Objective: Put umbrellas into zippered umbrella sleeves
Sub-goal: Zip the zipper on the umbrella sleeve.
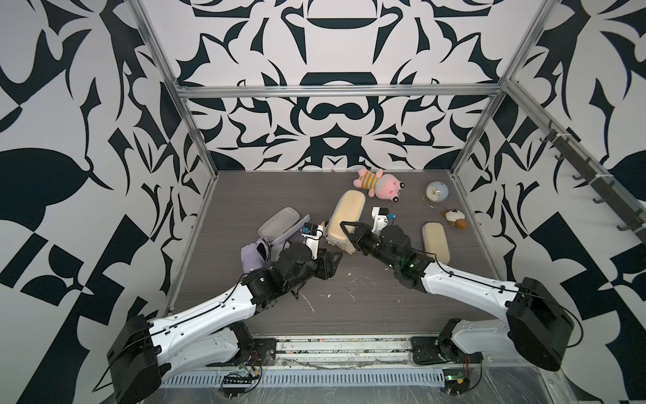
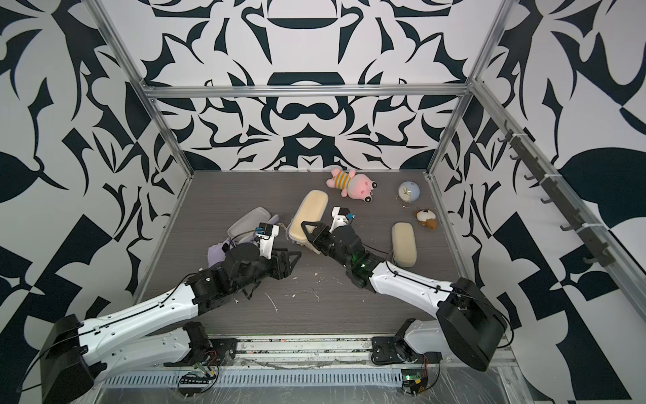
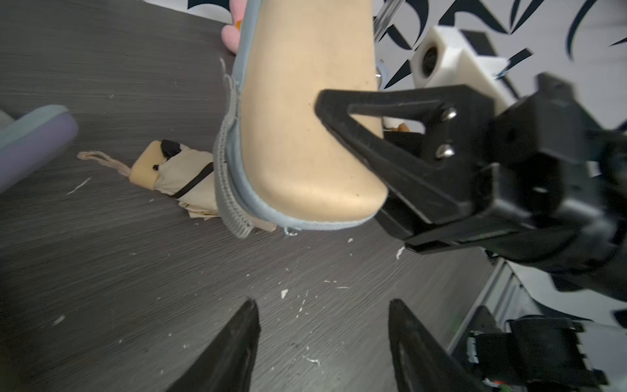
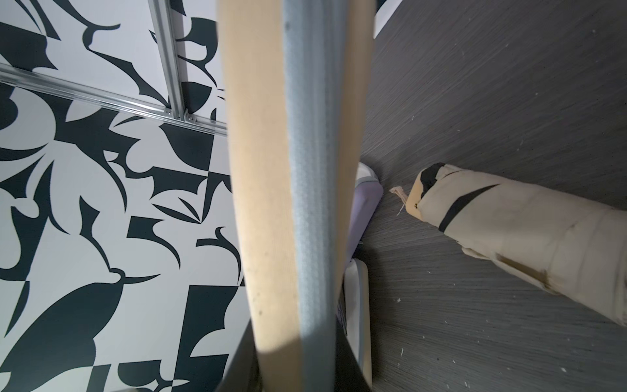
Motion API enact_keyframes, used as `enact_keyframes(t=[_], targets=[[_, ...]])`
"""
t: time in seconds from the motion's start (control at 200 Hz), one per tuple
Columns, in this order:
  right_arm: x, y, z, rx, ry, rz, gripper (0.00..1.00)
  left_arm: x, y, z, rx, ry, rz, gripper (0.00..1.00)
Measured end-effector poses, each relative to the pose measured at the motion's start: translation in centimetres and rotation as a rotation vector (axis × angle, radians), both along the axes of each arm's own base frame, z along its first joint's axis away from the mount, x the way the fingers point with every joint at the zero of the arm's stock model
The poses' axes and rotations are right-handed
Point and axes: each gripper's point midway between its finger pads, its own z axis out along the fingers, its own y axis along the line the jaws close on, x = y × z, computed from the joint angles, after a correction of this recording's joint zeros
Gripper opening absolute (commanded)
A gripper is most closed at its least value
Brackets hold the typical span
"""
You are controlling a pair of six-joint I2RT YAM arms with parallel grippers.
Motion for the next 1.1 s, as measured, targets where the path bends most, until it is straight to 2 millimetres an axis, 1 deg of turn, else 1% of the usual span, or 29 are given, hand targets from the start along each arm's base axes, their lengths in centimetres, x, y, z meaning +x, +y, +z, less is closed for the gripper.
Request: enact_keyframes(t=[0.1, 0.175, 0.36, 0.445, 0.515, 0.675, 0.905, 1.1], targets=[[-0.3, 0.3, -0.2, -0.001, 0.012, -0.004, 0.04, 0.5, 0.2, -1.0, 0.054, -0.013, 0.015, 0.53], [-0.5, 0.4, -0.3, -0.003, 0.017, -0.007, 0.04, 0.8, 0.5, -1.2, 0.079, -0.031, 0.027, 0.50], [-0.8, 0.5, -0.6, -0.002, 0.037, -0.012, 0.03, 1.6, 1.2, -0.3, 0.080, -0.071, 0.048, 0.43], [-0.8, 0.5, -0.7, 0.004, 0.043, -0.013, 0.03, 1.9, 1.4, -0.2, 0.081, -0.079, 0.051, 0.37], [-0.8, 0.5, -0.6, 0.009, 0.047, -0.016, 0.02, 2.0, 1.4, -0.1, 0.083, -0.084, 0.047, 0.34], [-0.8, 0.5, -0.6, 0.020, 0.058, -0.024, 0.02, 2.0, 1.0, 0.0, 0.070, -0.089, 0.025, 0.33], [-0.9, 0.7, -0.5, 0.040, 0.070, -0.026, 0.01, 1.9, 0.0, -0.7, 0.068, -0.069, -0.011, 0.28], [-1.0, 0.8, -0.4, 0.047, 0.071, -0.029, 0.00, 2.1, 0.2, -0.7, 0.065, -0.066, -0.011, 0.25]])
